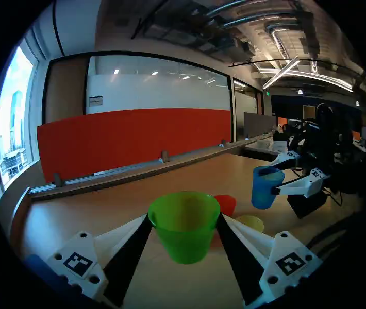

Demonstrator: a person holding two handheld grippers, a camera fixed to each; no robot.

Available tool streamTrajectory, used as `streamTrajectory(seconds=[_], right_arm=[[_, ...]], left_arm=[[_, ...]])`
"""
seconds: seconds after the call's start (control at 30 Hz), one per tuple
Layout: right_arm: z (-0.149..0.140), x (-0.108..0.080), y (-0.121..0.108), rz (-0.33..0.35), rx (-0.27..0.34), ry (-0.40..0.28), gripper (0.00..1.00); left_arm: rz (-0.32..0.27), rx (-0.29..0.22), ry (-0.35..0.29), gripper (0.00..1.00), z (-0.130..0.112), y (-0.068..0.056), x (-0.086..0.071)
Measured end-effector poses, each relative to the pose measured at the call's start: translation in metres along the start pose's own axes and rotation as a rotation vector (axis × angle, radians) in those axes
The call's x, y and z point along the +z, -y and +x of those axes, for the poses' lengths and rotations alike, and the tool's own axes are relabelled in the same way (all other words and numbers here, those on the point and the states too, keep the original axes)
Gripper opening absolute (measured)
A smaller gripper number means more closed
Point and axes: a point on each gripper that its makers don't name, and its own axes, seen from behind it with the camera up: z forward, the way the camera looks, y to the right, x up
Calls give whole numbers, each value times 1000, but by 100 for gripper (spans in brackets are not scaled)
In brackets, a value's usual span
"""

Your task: Pour water

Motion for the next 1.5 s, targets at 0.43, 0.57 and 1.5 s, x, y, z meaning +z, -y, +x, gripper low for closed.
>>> streamTrajectory(seconds=[0.43,0.57,1.5], right_arm=[[6,7,23,43,-20,0,91],[7,9,29,55,-19,0,91],[38,31,49,93,60,-98,91]], left_arm=[[-21,-23,-5,87,-11,-20,-19],[-24,-14,1,87,-14,-22,-22],[-61,2,8,87,-21,-38,-26]])
